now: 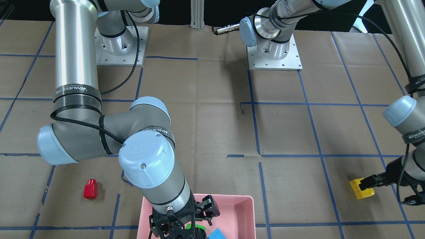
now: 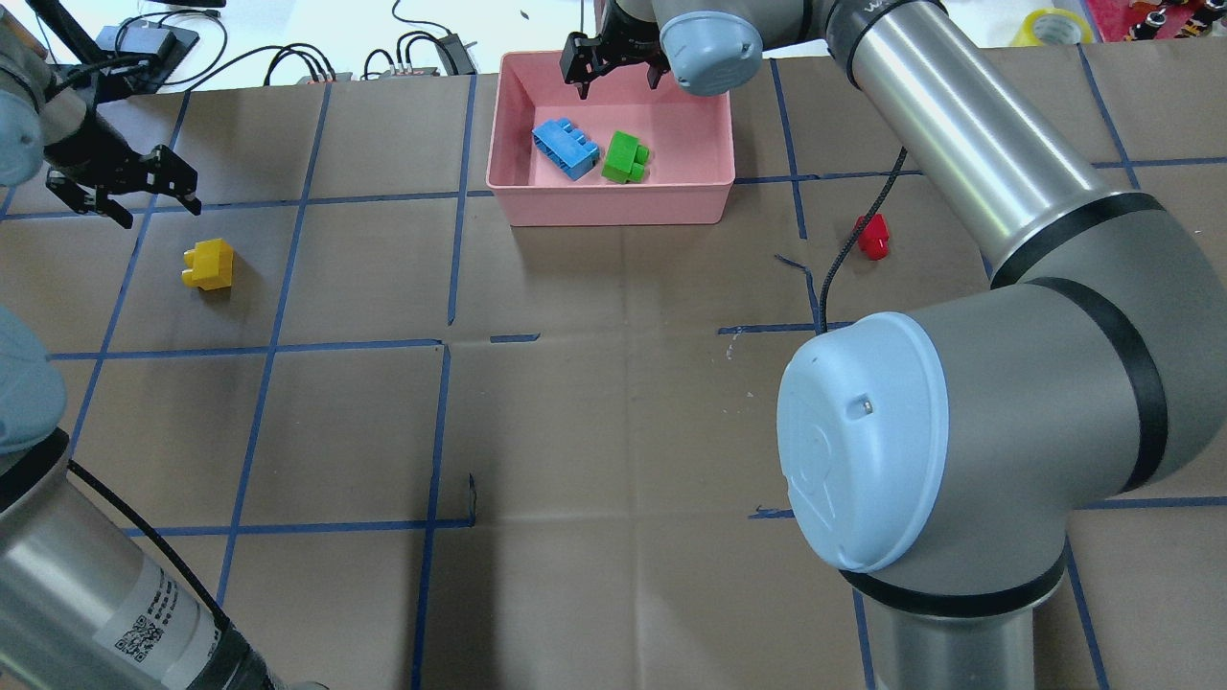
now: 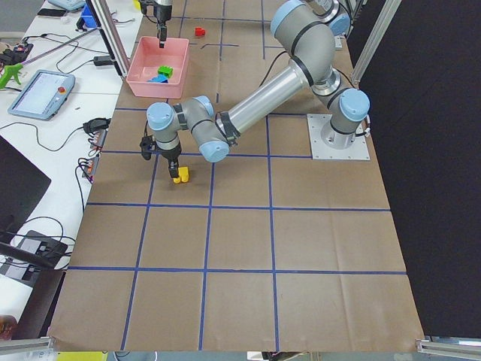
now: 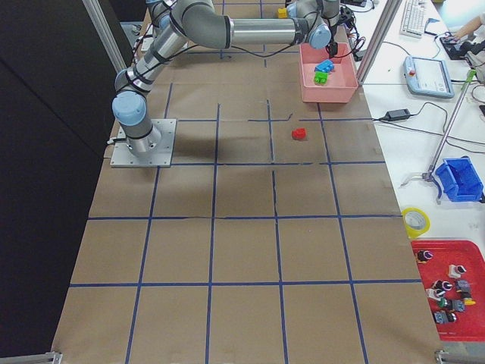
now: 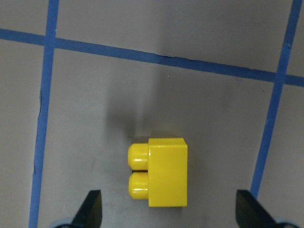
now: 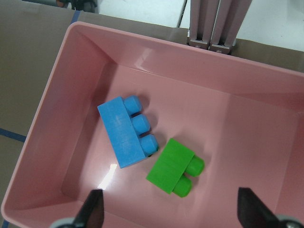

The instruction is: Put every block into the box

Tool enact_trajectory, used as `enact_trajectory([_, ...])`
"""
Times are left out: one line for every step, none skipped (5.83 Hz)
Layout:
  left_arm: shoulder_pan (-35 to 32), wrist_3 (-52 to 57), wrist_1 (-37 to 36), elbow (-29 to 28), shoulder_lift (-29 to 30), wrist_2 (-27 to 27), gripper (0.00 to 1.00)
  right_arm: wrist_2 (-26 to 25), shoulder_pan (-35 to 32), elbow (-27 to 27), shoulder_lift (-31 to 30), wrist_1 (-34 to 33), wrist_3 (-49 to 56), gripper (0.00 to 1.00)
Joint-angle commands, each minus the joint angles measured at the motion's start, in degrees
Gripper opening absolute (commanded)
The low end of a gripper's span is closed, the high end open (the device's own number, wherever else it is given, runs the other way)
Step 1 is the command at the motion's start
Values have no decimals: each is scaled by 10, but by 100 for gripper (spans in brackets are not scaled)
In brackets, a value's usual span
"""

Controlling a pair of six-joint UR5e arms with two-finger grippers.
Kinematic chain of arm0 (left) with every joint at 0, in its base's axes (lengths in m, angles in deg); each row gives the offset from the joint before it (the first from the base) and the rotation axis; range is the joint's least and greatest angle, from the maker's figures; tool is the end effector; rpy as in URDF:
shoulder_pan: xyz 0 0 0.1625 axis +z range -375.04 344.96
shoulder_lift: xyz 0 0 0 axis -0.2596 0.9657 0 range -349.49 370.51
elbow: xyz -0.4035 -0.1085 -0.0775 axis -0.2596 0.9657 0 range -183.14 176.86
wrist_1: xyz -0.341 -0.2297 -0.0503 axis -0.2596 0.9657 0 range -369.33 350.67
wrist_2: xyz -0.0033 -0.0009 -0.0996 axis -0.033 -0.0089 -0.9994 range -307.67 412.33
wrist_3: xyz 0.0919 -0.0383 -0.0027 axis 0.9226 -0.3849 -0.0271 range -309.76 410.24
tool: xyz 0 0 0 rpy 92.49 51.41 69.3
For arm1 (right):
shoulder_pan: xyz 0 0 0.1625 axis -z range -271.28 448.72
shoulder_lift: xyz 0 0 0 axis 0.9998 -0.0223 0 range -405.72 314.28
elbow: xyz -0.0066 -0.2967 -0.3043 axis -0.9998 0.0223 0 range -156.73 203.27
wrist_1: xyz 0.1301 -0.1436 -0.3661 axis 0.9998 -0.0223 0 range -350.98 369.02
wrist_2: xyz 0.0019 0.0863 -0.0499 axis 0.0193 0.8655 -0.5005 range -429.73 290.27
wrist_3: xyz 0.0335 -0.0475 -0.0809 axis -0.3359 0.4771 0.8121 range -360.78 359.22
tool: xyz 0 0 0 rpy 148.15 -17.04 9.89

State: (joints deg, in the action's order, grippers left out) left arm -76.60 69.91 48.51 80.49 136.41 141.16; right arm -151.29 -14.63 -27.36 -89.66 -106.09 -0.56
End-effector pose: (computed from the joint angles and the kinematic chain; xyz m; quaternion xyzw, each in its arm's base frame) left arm 0.2118 -0.6752 0.2185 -0.0762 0.9968 -0.0251 0.0001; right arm 0.3335 -0.7650 0.3498 -0.1280 0.9761 -0.1503 0.0904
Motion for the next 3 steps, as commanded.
enact_trajectory([3, 2, -45, 30, 12, -1, 99, -29, 22, -31, -60, 25, 47, 100])
enact_trajectory([3, 4, -74, 31, 25, 0, 99, -52, 41, -68, -102, 40, 58, 100])
enact_trajectory([3, 4, -78, 32, 26, 2, 99, -55, 68, -126, -160, 38, 73, 100])
